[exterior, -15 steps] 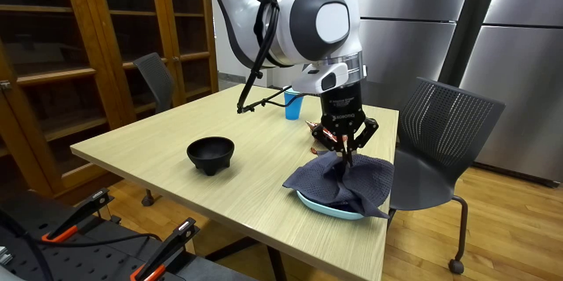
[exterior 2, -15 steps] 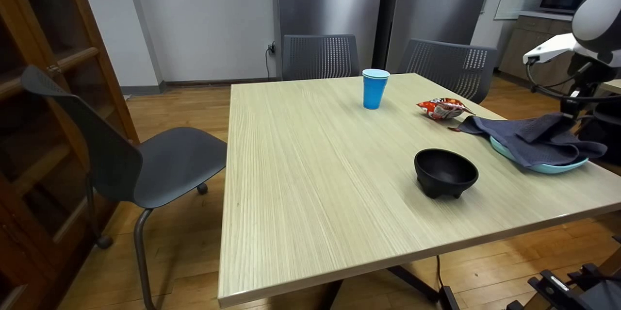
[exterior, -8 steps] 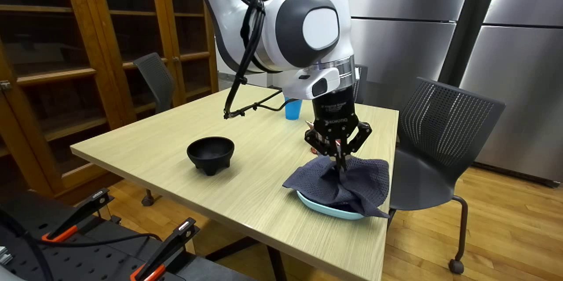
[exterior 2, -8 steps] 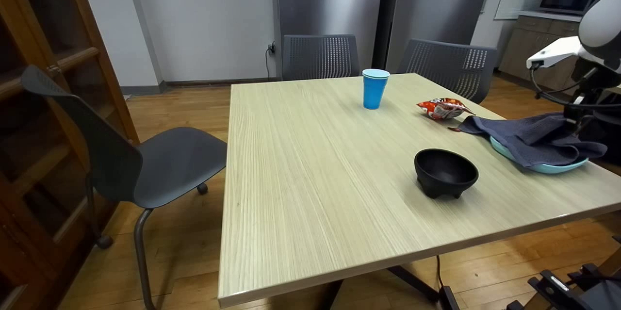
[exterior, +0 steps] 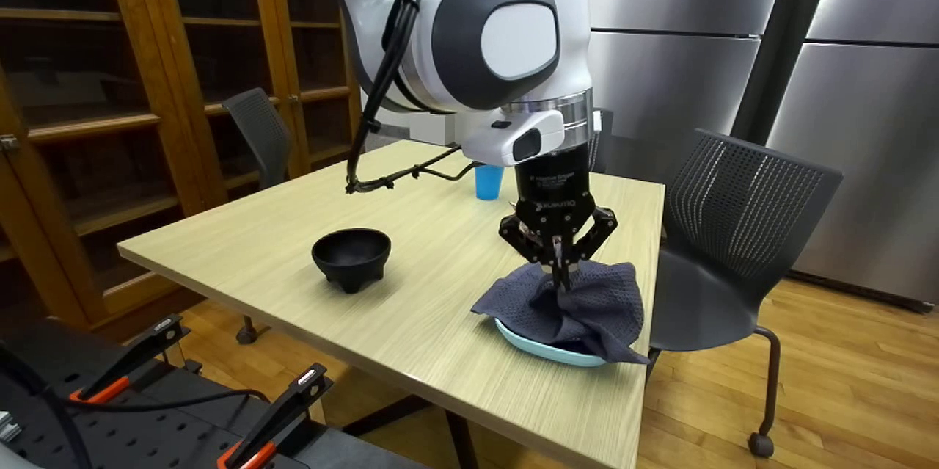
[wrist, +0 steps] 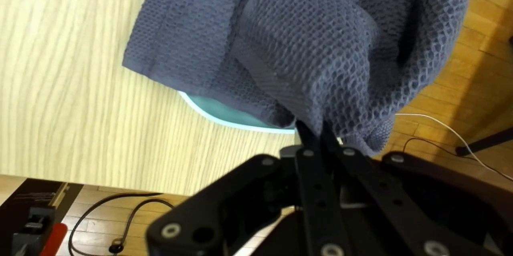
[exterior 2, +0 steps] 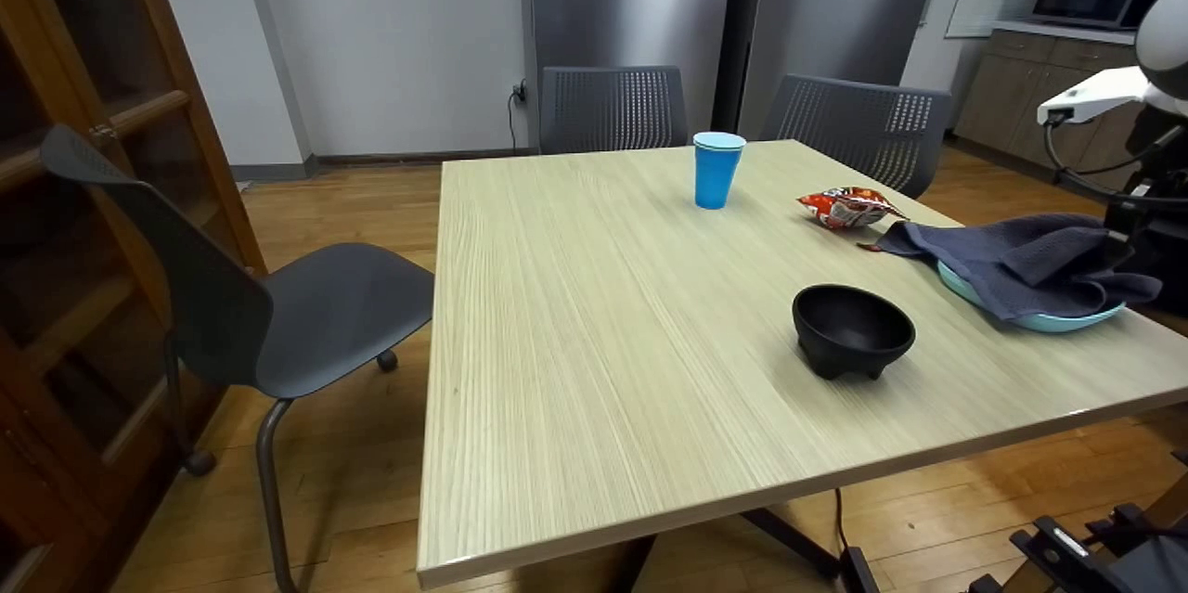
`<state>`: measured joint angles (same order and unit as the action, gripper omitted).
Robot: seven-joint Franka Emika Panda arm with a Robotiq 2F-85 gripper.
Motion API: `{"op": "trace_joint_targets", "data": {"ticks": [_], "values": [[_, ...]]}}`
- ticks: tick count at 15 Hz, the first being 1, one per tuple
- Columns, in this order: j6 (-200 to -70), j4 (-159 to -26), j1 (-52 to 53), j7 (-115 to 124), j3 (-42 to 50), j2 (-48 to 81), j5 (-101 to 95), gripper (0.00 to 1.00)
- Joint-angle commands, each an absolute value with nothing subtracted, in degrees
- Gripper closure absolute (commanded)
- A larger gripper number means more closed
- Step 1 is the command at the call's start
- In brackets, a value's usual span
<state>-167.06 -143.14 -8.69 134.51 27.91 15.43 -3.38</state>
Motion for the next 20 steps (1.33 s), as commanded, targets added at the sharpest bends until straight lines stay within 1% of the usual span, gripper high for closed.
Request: {"op": "trace_joint_targets", "data": {"ticks": [1,11,12,13,14,20], "values": [[-166.4,-145.5,-10.3,130.2,26.9,12.6,0.2,0.99],[-164.3,-145.2,-10.7,127.5,27.4,13.4,3.5,0.99],[-164.0,-145.1,-10.6,127.6,27.5,13.2,3.6,0.70],[-164.0,-145.1,-10.4,127.8,27.7,12.8,3.4,0.69],[-163.9,-145.0,-10.3,128.0,27.8,12.5,3.3,0.64],[-163.2,-143.7,-10.2,128.7,28.2,10.0,2.1,0.19]]}}
